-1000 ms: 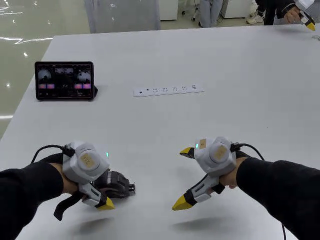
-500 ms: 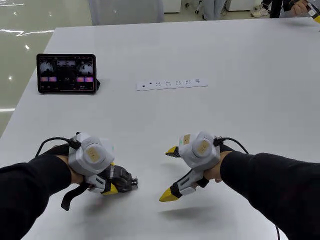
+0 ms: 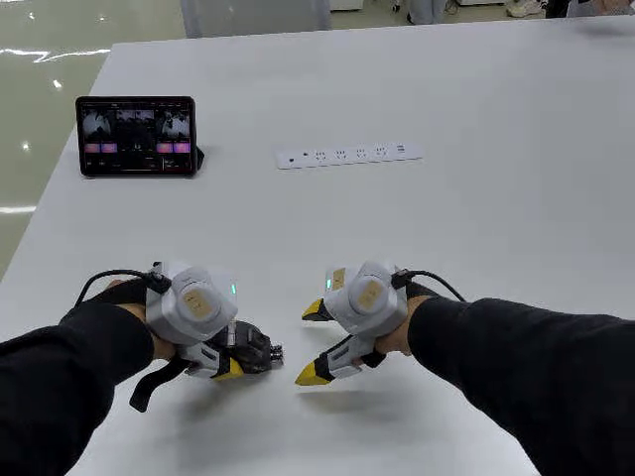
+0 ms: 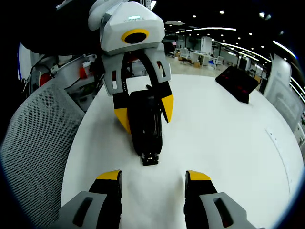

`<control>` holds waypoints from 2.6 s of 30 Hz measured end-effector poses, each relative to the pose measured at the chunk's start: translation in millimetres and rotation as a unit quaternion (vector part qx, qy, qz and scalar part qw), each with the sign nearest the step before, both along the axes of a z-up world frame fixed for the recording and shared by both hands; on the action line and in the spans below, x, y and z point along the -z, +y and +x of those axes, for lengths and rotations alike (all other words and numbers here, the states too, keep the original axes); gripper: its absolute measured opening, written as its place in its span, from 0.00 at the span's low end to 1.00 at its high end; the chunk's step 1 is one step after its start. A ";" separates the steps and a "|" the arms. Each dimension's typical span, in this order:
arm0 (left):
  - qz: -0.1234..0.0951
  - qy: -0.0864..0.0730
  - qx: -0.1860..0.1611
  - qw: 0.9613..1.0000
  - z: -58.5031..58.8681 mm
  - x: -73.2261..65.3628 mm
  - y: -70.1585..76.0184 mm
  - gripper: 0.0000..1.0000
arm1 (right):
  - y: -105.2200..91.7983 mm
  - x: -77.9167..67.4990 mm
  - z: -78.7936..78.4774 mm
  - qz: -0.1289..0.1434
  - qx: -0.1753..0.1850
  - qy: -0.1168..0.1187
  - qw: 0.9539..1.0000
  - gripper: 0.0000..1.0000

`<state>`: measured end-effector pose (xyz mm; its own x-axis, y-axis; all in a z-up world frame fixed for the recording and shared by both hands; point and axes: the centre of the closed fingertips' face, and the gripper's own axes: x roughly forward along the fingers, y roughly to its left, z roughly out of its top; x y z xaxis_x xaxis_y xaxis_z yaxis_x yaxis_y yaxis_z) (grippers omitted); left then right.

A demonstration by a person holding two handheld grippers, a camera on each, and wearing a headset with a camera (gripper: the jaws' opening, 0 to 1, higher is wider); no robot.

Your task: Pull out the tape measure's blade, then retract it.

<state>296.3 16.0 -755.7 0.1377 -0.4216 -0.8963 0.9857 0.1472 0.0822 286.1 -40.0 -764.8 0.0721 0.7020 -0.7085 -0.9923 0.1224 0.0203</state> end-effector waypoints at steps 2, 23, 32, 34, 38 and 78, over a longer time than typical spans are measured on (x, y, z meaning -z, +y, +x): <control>0.000 0.002 -0.001 1.000 0.7 0.4 0.0 0.34 | 1.9 4.2 2.4 -0.012 -0.007 -0.011 1.000 0.43; -0.007 0.010 -0.003 1.000 0.5 1.9 -1.6 0.34 | 23.2 14.5 0.1 -0.038 -0.028 -0.010 0.999 0.14; -0.013 0.005 -0.007 1.000 1.4 2.2 -2.0 0.34 | 28.8 14.7 -0.3 -0.049 -0.021 0.003 0.999 0.12; -0.012 0.006 -0.007 1.000 1.2 2.2 -2.1 0.34 | 28.3 14.7 -0.4 -0.055 -0.020 0.004 0.998 0.12; -0.012 0.004 -0.007 1.000 0.9 2.1 -2.5 0.34 | 27.3 15.2 -1.1 -0.057 -0.021 0.000 0.998 0.12; -0.025 0.002 -0.019 1.000 1.8 1.2 -0.5 0.34 | 8.7 15.6 0.0 -0.057 -0.034 0.010 0.998 0.09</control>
